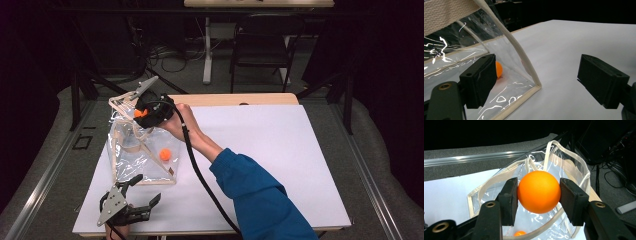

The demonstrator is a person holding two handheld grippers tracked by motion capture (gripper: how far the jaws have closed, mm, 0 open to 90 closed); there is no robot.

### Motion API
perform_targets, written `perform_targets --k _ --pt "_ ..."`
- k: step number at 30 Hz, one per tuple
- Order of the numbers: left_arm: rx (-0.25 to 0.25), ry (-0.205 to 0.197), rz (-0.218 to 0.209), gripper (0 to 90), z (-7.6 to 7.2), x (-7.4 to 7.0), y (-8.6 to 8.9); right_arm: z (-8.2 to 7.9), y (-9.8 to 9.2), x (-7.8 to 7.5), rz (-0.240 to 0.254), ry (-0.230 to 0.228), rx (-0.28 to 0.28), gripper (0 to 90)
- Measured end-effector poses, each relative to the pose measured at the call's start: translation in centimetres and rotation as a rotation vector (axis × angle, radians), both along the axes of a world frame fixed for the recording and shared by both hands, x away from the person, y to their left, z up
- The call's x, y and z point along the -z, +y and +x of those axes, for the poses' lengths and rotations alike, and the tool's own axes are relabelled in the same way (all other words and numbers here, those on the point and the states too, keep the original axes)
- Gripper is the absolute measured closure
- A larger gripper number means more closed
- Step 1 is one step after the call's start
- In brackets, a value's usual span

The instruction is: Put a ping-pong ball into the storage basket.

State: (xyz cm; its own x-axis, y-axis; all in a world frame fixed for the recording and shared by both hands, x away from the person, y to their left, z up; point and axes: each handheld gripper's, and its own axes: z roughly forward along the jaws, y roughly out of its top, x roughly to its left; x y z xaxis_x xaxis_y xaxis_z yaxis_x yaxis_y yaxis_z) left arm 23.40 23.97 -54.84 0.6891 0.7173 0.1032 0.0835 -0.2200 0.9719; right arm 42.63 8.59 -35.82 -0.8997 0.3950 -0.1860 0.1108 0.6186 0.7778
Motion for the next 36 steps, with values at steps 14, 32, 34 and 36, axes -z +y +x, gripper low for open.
perform_targets --k 14,32,34,36 --pt "0.0 -0.002 0.001 15.8 0.0 0.0 0.0 0.3 0.4 0.9 -0.014 0.027 0.01 50.6" --pt "-0.003 -0.001 -0.001 15.8 0.0 0.0 0.1 0.7 0.7 1.9 -0.043 0.06 0.017 50.5" --pt "-0.002 0.001 0.0 15.8 0.0 0.0 0.1 0.8 0.7 2.0 -0.048 0.06 0.018 50.4" --pt "-0.002 0.001 -0.001 15.8 0.0 0.0 0.1 0.8 0.6 2.0 -0.049 0.063 0.018 50.4"
